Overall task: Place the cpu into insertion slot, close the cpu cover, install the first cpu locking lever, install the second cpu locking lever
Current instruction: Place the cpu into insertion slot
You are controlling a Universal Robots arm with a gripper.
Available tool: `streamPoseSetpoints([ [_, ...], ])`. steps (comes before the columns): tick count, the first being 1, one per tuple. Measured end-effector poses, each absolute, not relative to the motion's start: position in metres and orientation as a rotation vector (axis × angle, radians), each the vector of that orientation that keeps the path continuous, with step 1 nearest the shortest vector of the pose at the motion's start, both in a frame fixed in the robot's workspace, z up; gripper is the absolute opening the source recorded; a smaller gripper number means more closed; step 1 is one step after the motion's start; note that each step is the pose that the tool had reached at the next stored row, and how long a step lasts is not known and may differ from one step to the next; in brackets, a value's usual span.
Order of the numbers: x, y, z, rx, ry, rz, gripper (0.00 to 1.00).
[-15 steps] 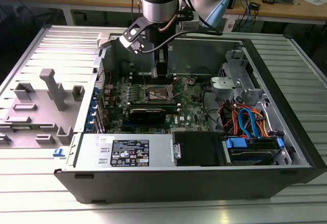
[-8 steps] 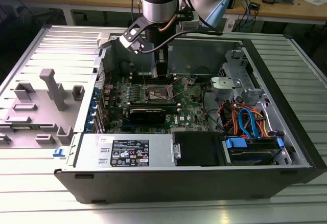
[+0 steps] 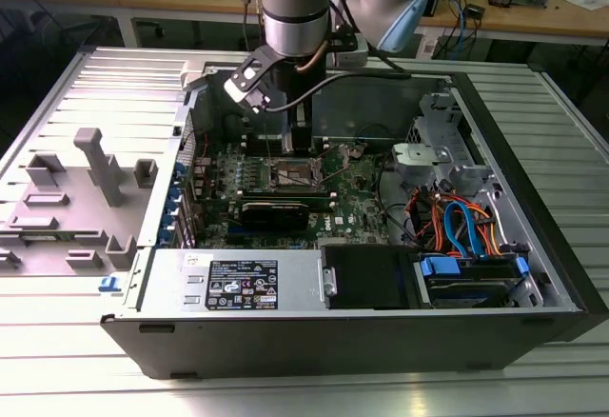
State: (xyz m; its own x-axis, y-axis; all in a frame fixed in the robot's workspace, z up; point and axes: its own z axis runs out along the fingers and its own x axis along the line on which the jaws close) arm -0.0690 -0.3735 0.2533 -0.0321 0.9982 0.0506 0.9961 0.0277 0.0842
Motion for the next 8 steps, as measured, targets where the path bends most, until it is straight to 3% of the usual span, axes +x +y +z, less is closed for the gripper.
streamPoseSetpoints([
  [8, -0.073, -0.374, 0.222, 2.186, 2.216, 0.144, 0.54],
])
